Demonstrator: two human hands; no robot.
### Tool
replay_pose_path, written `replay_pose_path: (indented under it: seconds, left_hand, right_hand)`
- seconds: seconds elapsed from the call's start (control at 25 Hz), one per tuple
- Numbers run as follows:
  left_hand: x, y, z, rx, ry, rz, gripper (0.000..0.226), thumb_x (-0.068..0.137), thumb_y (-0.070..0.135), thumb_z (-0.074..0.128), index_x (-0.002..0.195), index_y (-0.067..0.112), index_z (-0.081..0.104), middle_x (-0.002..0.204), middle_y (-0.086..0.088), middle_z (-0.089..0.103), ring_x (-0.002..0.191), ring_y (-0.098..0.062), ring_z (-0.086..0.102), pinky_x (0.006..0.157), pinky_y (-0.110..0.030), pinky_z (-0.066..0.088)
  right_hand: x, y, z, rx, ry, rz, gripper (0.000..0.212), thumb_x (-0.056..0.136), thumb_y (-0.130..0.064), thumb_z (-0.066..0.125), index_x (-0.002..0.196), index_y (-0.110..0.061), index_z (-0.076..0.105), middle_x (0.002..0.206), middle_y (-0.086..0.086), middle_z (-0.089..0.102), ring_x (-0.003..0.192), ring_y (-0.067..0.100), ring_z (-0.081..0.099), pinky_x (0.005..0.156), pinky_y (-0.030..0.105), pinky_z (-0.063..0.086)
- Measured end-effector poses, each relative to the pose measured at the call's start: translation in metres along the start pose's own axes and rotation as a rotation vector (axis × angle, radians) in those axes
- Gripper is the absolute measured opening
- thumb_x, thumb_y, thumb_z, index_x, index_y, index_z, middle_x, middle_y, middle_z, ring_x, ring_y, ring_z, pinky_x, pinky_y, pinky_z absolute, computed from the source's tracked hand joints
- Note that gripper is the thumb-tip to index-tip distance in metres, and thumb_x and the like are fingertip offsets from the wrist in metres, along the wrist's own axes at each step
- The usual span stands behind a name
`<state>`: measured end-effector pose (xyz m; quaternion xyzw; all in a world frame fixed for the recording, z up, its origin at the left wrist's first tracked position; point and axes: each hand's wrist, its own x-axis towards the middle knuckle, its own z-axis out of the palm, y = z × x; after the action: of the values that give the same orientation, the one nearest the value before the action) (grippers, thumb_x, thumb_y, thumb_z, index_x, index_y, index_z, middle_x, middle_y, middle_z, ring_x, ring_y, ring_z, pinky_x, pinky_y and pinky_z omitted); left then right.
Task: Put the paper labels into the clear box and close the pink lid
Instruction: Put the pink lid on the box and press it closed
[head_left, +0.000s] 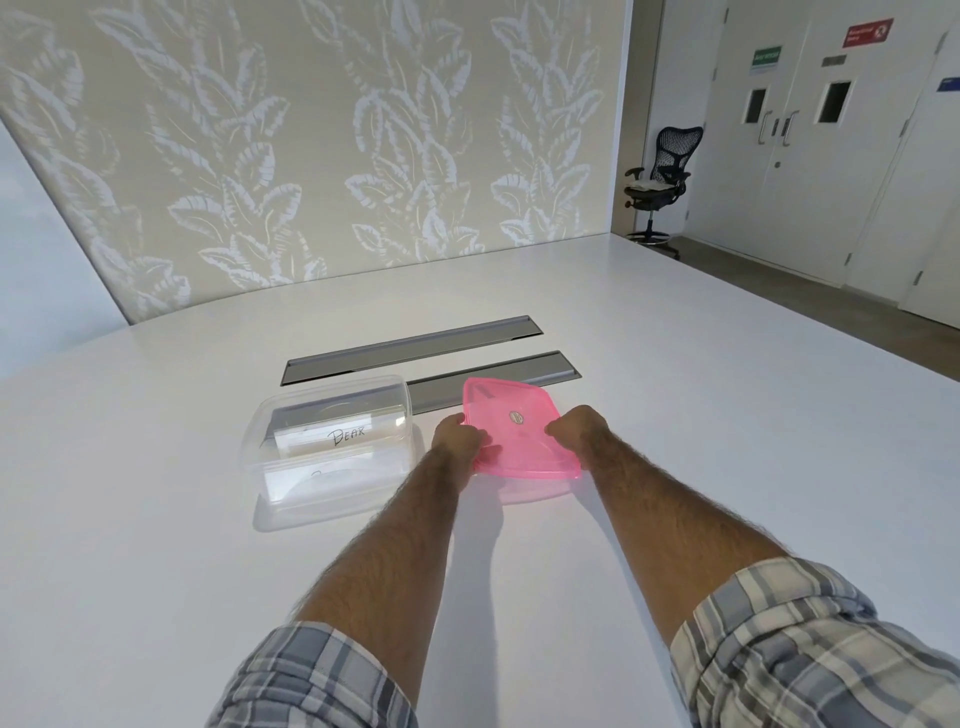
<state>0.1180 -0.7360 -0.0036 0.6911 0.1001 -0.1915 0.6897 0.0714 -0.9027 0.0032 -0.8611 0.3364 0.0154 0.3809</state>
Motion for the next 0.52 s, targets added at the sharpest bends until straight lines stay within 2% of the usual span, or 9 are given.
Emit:
replay_pose_path:
  seconds: [0.12, 0.2, 0.28, 0.36, 0.44, 0.52]
  left_hand:
    - [-0.004, 0.008, -0.003, -0.045, -0.071, 0.008, 0.044, 0.096, -0.014, 0.043, 0.133, 0.007, 0.051, 0.081, -0.011, 0.06, 0.057, -0.022, 0.06, 0.048, -0.029, 0.052]
    - [-0.008, 0.017, -0.01, -0.005, -0.145, 0.012, 0.049, 0.096, -0.012, 0.045, 0.141, 0.006, 0.05, 0.082, -0.009, 0.062, 0.055, -0.019, 0.062, 0.051, -0.029, 0.052]
    - [-0.012, 0.027, -0.019, 0.036, -0.223, 0.028, 0.049, 0.097, -0.011, 0.048, 0.142, 0.008, 0.051, 0.092, -0.01, 0.066, 0.054, -0.017, 0.064, 0.052, -0.027, 0.055]
    - [-0.018, 0.039, -0.033, 0.073, -0.292, 0.06, 0.049, 0.096, -0.011, 0.049, 0.141, 0.007, 0.052, 0.101, -0.011, 0.065, 0.057, -0.015, 0.065, 0.055, -0.025, 0.056]
    - [-0.023, 0.05, -0.051, 0.1, -0.339, 0.087, 0.046, 0.095, -0.01, 0.049, 0.139, 0.004, 0.055, 0.094, -0.01, 0.065, 0.057, -0.015, 0.064, 0.055, -0.024, 0.056]
    - [-0.029, 0.06, -0.071, 0.107, -0.347, 0.1, 0.043, 0.097, -0.008, 0.049, 0.136, 0.005, 0.058, 0.087, -0.009, 0.066, 0.058, -0.015, 0.064, 0.053, -0.024, 0.056]
  right_hand:
    - [-0.002, -0.004, -0.004, 0.189, 0.032, 0.065, 0.034, 0.089, -0.018, 0.06, 0.116, 0.002, 0.065, 0.114, 0.016, 0.068, 0.104, 0.032, 0.067, 0.087, 0.038, 0.057]
    - [-0.003, -0.009, -0.006, 0.38, 0.06, 0.094, 0.034, 0.089, -0.015, 0.059, 0.117, 0.004, 0.064, 0.111, 0.017, 0.068, 0.098, 0.032, 0.068, 0.078, 0.036, 0.056]
    - [-0.005, -0.015, -0.009, 0.592, 0.101, 0.127, 0.036, 0.087, -0.013, 0.059, 0.119, 0.003, 0.063, 0.109, 0.017, 0.067, 0.094, 0.033, 0.069, 0.075, 0.036, 0.056]
    - [-0.008, -0.023, -0.011, 0.774, 0.136, 0.157, 0.038, 0.087, -0.012, 0.061, 0.123, 0.001, 0.061, 0.108, 0.014, 0.065, 0.096, 0.03, 0.065, 0.082, 0.035, 0.053]
    - [-0.013, -0.033, -0.012, 0.924, 0.144, 0.163, 0.038, 0.086, -0.008, 0.062, 0.123, 0.0, 0.061, 0.101, 0.01, 0.061, 0.091, 0.025, 0.059, 0.079, 0.03, 0.046]
    - [-0.021, -0.046, -0.011, 1.064, 0.116, 0.162, 0.035, 0.086, -0.004, 0.064, 0.121, 0.0, 0.062, 0.1, 0.011, 0.06, 0.09, 0.025, 0.058, 0.078, 0.032, 0.047]
